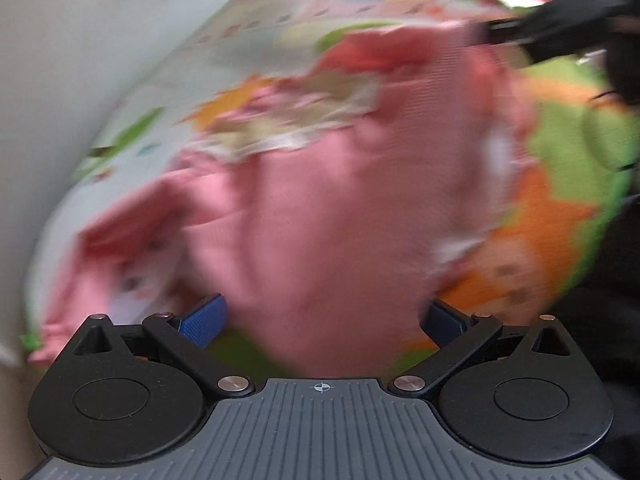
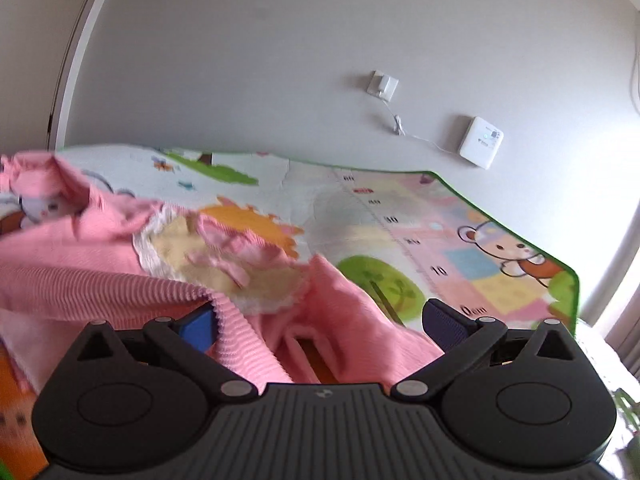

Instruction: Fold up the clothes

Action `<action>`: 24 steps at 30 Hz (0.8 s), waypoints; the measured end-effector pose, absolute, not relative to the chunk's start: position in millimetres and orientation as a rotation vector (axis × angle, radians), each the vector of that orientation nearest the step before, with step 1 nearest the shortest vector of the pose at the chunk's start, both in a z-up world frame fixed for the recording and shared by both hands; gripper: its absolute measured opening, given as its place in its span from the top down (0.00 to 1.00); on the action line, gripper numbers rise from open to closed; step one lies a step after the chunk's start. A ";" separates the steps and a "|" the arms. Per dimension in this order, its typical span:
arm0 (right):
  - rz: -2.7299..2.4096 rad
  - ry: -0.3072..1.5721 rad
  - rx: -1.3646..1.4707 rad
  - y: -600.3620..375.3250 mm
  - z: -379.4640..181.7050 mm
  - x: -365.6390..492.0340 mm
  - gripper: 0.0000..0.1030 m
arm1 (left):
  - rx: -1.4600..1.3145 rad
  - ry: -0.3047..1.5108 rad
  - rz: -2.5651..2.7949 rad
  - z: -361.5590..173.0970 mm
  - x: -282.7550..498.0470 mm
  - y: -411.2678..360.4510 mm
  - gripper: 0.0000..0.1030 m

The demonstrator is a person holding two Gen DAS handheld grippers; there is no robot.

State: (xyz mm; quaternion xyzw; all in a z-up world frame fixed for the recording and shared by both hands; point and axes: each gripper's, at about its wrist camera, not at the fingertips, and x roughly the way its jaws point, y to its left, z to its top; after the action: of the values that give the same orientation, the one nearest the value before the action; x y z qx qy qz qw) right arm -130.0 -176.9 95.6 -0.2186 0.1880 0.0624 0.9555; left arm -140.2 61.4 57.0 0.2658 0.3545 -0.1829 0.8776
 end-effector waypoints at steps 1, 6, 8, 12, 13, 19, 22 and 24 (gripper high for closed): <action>0.128 0.403 -0.461 -182.6 92.6 -133.4 0.00 | 0.592 0.720 -0.321 55.5 -138.3 65.2 0.00; 0.113 0.568 -0.518 -204.2 59.1 -141.4 0.00 | 0.622 0.615 -0.123 67.9 -137.3 91.8 0.00; 0.061 0.587 -0.505 -212.1 50.7 -139.9 0.00 | 0.664 0.567 -0.070 69.9 -140.3 95.2 0.00; -0.067 0.489 -0.474 -230.4 70.5 -140.9 0.00 | 0.731 0.483 0.001 79.9 -147.3 100.4 0.00; -0.084 0.452 -0.477 -233.9 80.6 -143.0 0.00 | 0.736 0.467 -0.001 86.9 -149.8 100.8 0.00; -0.106 0.331 -0.534 -248.5 129.6 -163.8 0.00 | 0.751 0.348 0.025 134.1 -173.8 102.9 0.00; 0.010 0.386 -0.585 -255.1 132.4 -182.5 0.00 | 0.728 0.418 -0.047 134.5 -184.6 110.7 0.00; 0.157 0.430 -0.579 -261.9 130.4 -201.0 0.00 | 0.630 0.512 -0.184 132.8 -194.2 122.8 0.00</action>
State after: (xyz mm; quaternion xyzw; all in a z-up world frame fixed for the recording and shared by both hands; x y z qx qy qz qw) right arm -201.0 -261.9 130.4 -0.2830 0.2101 0.0769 0.9327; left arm -194.2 122.8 132.8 0.3061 0.2488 -0.0893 0.9146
